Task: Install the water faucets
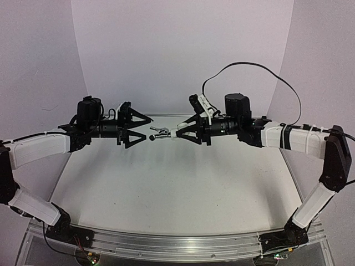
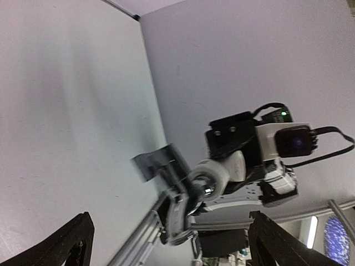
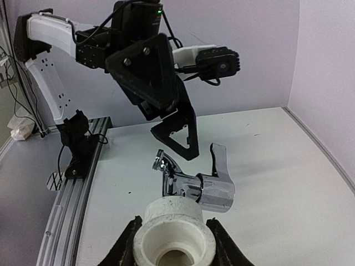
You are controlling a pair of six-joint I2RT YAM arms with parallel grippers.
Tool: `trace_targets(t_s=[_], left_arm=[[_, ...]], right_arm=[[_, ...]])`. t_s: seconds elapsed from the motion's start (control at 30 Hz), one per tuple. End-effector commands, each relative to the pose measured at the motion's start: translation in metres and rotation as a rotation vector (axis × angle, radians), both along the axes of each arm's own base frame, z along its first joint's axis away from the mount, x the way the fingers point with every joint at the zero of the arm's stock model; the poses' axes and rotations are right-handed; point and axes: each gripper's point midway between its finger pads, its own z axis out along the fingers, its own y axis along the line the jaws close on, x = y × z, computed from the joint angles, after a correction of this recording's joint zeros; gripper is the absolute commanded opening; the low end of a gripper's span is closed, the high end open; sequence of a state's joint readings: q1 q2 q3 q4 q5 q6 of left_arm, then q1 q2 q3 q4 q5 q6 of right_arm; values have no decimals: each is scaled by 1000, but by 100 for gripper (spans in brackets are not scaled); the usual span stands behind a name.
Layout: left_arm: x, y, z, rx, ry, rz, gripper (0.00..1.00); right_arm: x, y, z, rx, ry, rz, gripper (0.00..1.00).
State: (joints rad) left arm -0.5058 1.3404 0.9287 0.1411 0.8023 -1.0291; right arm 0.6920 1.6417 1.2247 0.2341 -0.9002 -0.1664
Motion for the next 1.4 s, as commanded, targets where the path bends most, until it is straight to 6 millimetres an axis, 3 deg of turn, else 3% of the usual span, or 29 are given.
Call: trace_targets(t_s=[0.0, 0.13, 0.3, 0.4, 0.6, 0.8, 1.0, 1.17, 1.27, 1.37], left_arm=[[-23, -17, 40, -196, 29, -187, 100], [-19, -23, 11, -179, 199, -200, 100], [-19, -31, -6, -161, 290, -249, 100], [-20, -37, -6, -157, 273, -271, 92], [-19, -43, 13, -164, 85, -290, 72], [-12, -43, 33, -157, -220, -281, 48], [0, -31, 58, -86, -678, -133, 14], [-14, -17, 80, 21, -1165, 3, 4], [-36, -20, 81, 82, -1414, -13, 1], [-48, -15, 79, 107, -1515, -32, 0]], right_arm=[[-9, 7, 41, 68, -181, 8, 0], [-10, 13, 41, 61, -203, -10, 0], [-7, 17, 40, 56, -216, -22, 0], [-7, 19, 40, 56, -217, -24, 0], [-6, 25, 32, 56, -139, -30, 0], [0, 29, 29, 141, 133, -77, 0], [-1, 31, 42, 243, 636, -63, 0], [-3, 35, 30, 167, 1231, 40, 0], [-16, 34, 33, 127, 1379, 116, 0], [-23, 29, 49, 148, 1422, 187, 0]])
